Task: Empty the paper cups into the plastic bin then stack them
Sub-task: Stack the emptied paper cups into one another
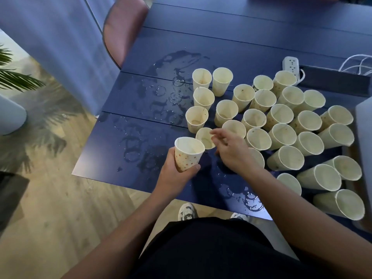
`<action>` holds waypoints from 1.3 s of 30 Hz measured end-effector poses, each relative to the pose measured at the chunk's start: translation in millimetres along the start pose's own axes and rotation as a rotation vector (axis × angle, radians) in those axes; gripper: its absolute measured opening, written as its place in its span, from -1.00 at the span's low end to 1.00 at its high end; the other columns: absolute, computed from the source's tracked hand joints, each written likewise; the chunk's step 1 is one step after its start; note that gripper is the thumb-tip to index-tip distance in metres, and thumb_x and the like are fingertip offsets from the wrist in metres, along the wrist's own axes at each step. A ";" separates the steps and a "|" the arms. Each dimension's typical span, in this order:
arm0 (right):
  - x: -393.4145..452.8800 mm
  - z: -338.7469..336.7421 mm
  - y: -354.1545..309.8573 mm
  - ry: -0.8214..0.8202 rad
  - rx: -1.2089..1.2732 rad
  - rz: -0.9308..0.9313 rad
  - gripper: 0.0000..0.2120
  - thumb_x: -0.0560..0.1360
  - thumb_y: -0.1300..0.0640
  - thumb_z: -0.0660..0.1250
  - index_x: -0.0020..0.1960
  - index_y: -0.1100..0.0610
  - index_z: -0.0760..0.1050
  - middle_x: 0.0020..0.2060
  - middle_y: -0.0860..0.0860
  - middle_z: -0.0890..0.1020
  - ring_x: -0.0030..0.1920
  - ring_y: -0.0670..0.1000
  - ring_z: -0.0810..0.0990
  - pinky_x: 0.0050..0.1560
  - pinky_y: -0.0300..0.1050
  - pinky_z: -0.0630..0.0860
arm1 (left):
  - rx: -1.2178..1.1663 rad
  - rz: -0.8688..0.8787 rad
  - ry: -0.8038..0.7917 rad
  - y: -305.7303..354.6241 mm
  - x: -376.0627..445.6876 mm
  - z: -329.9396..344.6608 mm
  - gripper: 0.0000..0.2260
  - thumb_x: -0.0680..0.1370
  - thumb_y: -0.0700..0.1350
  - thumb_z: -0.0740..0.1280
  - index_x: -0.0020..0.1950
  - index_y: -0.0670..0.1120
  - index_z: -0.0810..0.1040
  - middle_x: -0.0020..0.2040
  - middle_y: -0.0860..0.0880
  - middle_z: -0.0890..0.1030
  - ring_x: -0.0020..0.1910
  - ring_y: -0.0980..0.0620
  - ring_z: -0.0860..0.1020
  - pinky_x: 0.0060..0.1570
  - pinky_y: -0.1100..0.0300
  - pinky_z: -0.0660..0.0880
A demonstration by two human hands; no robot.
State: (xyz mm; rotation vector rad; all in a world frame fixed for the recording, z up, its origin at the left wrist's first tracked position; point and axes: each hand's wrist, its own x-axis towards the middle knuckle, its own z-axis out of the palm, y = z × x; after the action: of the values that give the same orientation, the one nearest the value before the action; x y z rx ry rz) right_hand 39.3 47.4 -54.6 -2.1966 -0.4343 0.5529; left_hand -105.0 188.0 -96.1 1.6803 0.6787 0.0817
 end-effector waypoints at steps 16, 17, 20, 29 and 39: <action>-4.7 16.3 -9.8 0.080 -0.308 -0.230 -0.79 0.55 0.14 0.40 0.17 0.09 0.65 0.00 0.09 0.70 -0.04 0.13 0.65 -0.01 0.11 0.60 | 0.006 0.011 0.090 -4.1 -12.6 -16.5 -0.41 0.47 -0.11 0.56 0.39 0.09 0.34 0.18 0.27 0.49 0.14 0.43 0.46 -0.03 0.44 0.51; -6.6 12.5 -16.7 0.148 -0.253 -0.263 -0.80 0.55 0.13 0.40 0.16 0.10 0.66 -0.03 0.08 0.71 -0.09 0.11 0.67 -0.05 0.06 0.59 | 0.002 0.008 0.086 -5.0 -12.5 -17.3 -0.41 0.47 -0.15 0.55 0.38 0.10 0.33 0.18 0.26 0.49 0.13 0.45 0.46 -0.03 0.45 0.50; -12.7 -0.2 -39.2 0.288 -0.153 -0.358 -0.81 0.58 0.09 0.38 0.14 0.13 0.66 -0.11 0.06 0.72 -0.17 0.07 0.66 -0.14 0.04 0.58 | -0.027 -0.004 0.077 -6.1 -10.6 -17.7 -0.40 0.46 -0.21 0.53 0.38 0.09 0.33 0.20 0.22 0.51 0.15 0.37 0.49 -0.01 0.44 0.51; -24.4 -1.4 -49.5 0.161 -0.061 -0.750 -0.81 0.55 0.19 0.43 0.15 0.17 0.67 -0.11 -0.17 0.60 -0.15 -0.33 0.51 -0.11 -0.37 0.45 | -0.104 0.031 0.068 -2.5 -5.4 -9.3 -0.40 0.45 -0.18 0.57 0.38 0.05 0.36 0.17 0.11 0.60 0.10 0.20 0.61 0.01 0.27 0.59; -27.4 15.4 -44.8 -0.288 -0.274 -0.678 -0.78 0.54 -0.10 0.34 0.07 -0.08 0.69 -0.22 -0.18 0.63 -0.23 -0.08 0.41 -0.12 -0.02 0.49 | -0.226 0.060 0.051 1.8 -1.7 -8.7 -0.38 0.31 -0.19 0.64 0.21 0.18 0.41 0.03 0.10 0.65 0.04 0.05 0.63 -0.12 0.16 0.63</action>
State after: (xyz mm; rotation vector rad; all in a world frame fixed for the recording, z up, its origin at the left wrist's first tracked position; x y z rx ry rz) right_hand 2.7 71.4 -21.8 -2.0392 -1.4099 0.4428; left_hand -109.4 194.7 -91.9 1.4854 0.6326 0.2356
